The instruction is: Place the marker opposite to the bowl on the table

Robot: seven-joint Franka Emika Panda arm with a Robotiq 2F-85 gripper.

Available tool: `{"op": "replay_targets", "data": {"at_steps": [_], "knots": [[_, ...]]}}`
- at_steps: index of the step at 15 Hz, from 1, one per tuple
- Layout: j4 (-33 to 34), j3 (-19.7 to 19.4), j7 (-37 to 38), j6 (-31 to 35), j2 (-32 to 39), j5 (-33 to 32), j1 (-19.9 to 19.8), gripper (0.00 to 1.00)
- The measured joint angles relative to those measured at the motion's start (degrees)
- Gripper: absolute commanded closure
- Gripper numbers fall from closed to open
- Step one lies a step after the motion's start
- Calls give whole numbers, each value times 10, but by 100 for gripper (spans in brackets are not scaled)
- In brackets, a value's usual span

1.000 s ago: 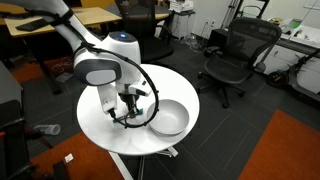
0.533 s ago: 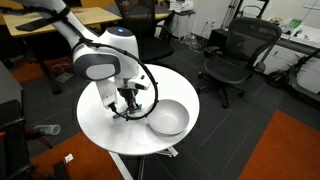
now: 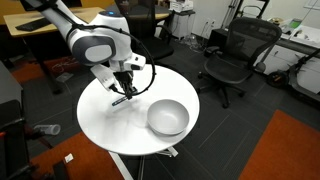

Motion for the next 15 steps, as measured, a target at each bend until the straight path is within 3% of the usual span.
{"op": "replay_targets", "data": {"at_steps": [9, 15], "knots": [[59, 27, -5, -77, 12, -50, 34, 95], [103, 42, -29, -92, 47, -80, 54, 95]]}}
